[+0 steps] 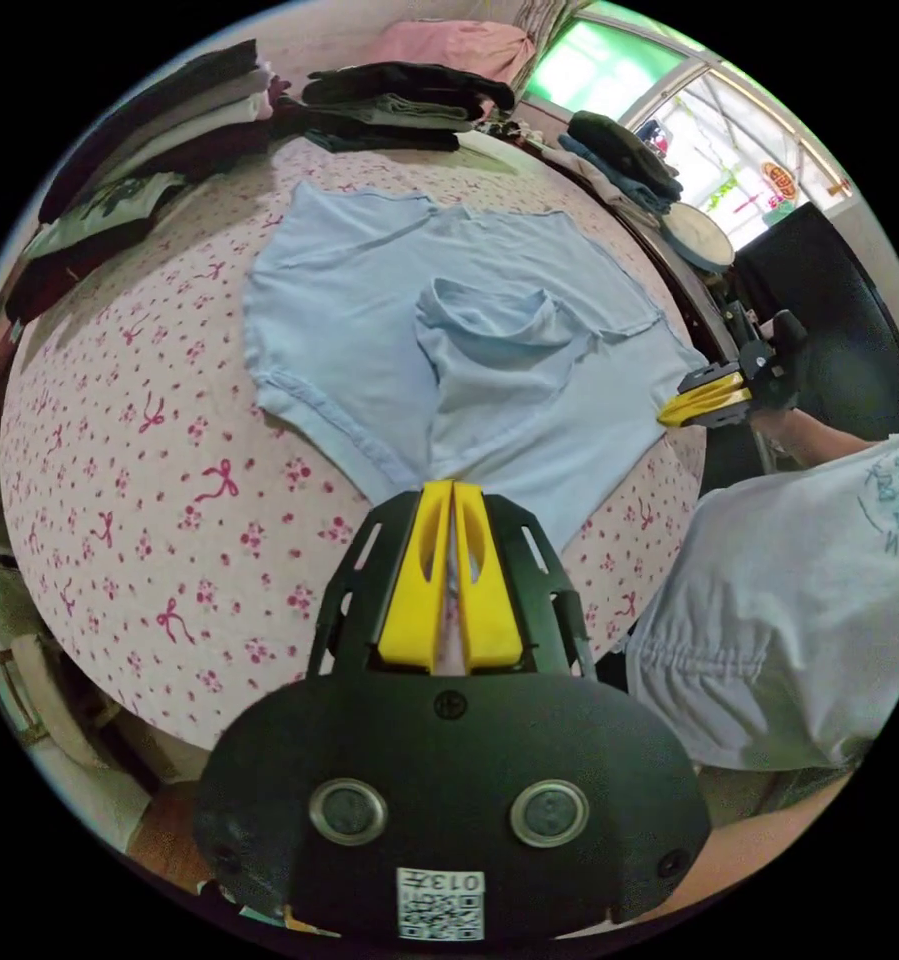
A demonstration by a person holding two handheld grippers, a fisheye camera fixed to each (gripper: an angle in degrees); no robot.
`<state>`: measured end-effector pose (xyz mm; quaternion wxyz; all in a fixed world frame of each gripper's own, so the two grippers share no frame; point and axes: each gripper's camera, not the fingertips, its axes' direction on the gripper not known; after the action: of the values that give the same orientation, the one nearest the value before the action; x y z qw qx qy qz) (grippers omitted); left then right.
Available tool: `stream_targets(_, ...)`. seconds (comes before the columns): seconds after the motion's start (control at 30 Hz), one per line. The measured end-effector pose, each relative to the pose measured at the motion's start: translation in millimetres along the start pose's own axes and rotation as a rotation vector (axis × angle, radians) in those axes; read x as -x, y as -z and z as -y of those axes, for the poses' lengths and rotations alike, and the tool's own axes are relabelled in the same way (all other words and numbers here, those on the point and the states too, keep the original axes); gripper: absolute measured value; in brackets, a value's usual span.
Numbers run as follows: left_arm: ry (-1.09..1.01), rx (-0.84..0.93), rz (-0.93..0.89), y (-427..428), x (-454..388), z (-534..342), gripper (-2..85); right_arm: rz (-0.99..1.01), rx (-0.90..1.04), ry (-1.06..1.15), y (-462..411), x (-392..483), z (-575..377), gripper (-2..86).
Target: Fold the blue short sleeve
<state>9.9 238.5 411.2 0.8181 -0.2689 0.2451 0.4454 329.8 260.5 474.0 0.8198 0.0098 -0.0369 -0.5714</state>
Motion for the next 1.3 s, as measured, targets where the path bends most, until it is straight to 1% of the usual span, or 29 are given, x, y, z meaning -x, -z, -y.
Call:
stream_targets(0.07,0.019,-0.017,0.045,7.2,1.2,-4.7,-0.2,0.013,0.033,0.005,-1.8,0.0,13.9,0.2)
stream_targets(0.1,0.058,-0.031,0.101,14.5,0.9,-8.0,-0.2,0.019,0.045,0.01,-1.8,0.1,18.4,0.2)
stream_targets(0.13,0.051,-0.054,0.104,23.2,-3.2,-11.5,-0.2,0.026,0.029,0.022,0.9,1.0,27.1,0.2)
stream_targets(0.17,0.044,-0.068,0.087,27.7,-5.8,-13.2,-0.2,0.032,-0.028,0.032,6.8,2.2,36.4,0.2)
stream_targets(0.27,-0.009,-0.13,-0.026,41.9,-27.6,-22.0,-0.2,0.062,-0.107,0.063,12.9,5.5,69.1,0.3)
stream_targets(0.3,-0.038,-0.114,-0.035,39.7,-39.3,-23.4,-0.1,0.064,-0.112,0.072,11.7,6.5,76.9,0.3)
stream_targets(0.4,-0.068,-0.012,0.027,19.0,-60.9,-20.7,0.0,0.091,-0.111,0.132,-0.5,13.4,120.2,0.3)
stream_targets(0.5,-0.011,0.055,0.114,0.8,-61.4,-16.4,-0.2,0.09,-0.1,0.194,-17.8,23.2,159.1,0.3)
stream_targets(0.6,0.065,0.021,0.089,4.4,-49.9,-17.4,-0.3,0.054,0.002,0.195,-41.9,26.2,188.3,0.3)
stream_targets(0.63,0.08,0.014,0.106,8.3,-48.8,-19.0,-0.3,0.05,0.0,0.179,-43.8,24.5,193.7,0.3)
stream_targets(0.7,0.075,0.006,0.114,15.3,-51.9,-21.3,-0.3,0.044,-0.013,0.119,-39.0,20.6,197.3,0.3)
stream_targets(0.77,0.042,-0.035,0.089,23.1,-60.5,-22.2,-0.3,0.068,-0.106,0.125,-25.4,22.9,189.0,0.3)
stream_targets(0.8,0.013,-0.062,0.075,25.9,-68.3,-20.9,-0.3,0.07,-0.122,0.126,-23.6,24.4,186.2,0.3)
stream_targets(0.87,0.0,-0.025,0.113,20.3,-76.9,-15.3,-0.3,0.025,-0.094,0.144,-29.7,33.1,179.5,0.4)
stream_targets(0.9,0.01,0.035,0.154,10.6,-78.7,-12.0,-0.2,0.007,-0.076,0.147,-33.4,35.0,178.8,0.4)
stream_targets(0.93,0.026,0.024,0.16,8.1,-78.0,-12.7,-0.2,-0.018,-0.021,0.15,-42.0,36.8,178.7,0.5)
stream_targets(0.97,0.058,0.006,0.165,9.4,-75.2,-14.1,-0.2,-0.021,-0.073,0.129,-40.1,35.5,178.5,0.6)
stream_targets(1.03,0.152,0.005,0.088,14.5,-61.6,-19.5,-0.2,-0.037,-0.049,0.084,-37.5,29.3,182.3,0.9)
stream_targets(1.07,0.165,-0.011,0.096,17.6,-60.8,-21.2,-0.2,-0.064,-0.103,0.055,-30.2,24.6,182.6,1.2)
stream_targets(1.13,0.149,-0.082,0.144,30.6,-68.4,-21.0,-0.2,-0.121,-0.175,0.037,-19.6,16.9,184.6,2.0)
stream_targets(1.17,0.142,-0.094,0.145,32.3,-70.9,-18.8,-0.2,-0.171,-0.196,0.024,-15.7,10.6,189.2,3.0)
stream_targets(1.23,0.094,-0.112,0.136,30.1,-81.5,-4.5,-0.1,-0.212,-0.223,0.017,-12.6,-0.3,199.0,5.1)
stream_targets(1.3,0.071,-0.113,0.154,22.6,-87.7,6.7,-0.2,-0.208,-0.192,0.015,-14.6,-12.4,212.7,7.0)
